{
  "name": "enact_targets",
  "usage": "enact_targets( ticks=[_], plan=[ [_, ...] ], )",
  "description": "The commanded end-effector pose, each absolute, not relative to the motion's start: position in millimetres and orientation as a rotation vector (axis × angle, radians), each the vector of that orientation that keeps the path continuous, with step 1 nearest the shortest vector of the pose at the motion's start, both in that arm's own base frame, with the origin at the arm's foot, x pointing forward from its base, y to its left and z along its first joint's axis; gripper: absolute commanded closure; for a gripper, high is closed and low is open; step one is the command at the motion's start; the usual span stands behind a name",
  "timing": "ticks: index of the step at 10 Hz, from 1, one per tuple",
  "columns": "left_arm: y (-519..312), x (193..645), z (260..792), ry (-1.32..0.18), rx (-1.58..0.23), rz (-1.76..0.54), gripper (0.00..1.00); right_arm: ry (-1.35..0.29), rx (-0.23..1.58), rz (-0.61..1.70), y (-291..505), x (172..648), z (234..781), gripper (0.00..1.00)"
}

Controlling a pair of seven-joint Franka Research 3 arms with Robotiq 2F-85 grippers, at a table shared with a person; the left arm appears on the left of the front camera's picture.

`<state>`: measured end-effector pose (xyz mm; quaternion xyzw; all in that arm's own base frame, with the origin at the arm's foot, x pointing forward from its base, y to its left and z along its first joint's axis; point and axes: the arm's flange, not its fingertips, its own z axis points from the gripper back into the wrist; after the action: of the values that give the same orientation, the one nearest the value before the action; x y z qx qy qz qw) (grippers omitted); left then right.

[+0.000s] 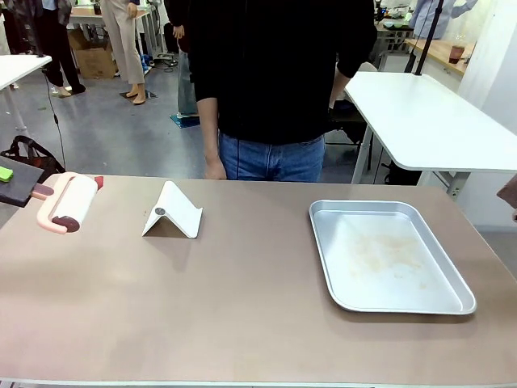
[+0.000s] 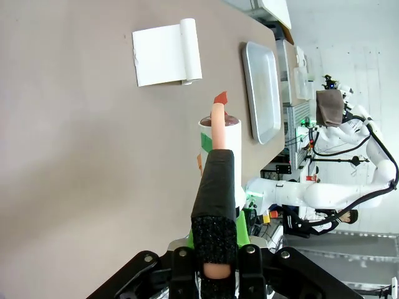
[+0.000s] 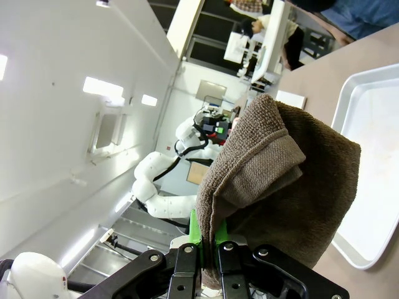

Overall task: Clean the surface of the table.
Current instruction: Clean the area not pointed to by the person.

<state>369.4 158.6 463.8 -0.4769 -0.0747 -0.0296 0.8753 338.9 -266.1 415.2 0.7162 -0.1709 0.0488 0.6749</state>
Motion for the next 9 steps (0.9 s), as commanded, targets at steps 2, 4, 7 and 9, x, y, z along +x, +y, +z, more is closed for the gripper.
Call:
enact_targets(
  ticks=[2,4,7,9],
  plan=[
    [158,370,469,-0.17,-1.015,-0.059,0.77,-0.379,1.607,0.105,-268,339,420,0.92],
    [158,370,469,-0.17,-1.015,-0.059,0.77,-0.379,1.607,0.105,-268,339,420,0.92],
    [158,370,469,-0.17,-1.015,-0.059,0.77,-0.379,1.607,0.105,-268,339,420,0.92],
    [155,385,474,-0.171,-0.928,-0.052,0.77,-0.379,1.607,0.105,-268,339,420,0.92]
  ],
)
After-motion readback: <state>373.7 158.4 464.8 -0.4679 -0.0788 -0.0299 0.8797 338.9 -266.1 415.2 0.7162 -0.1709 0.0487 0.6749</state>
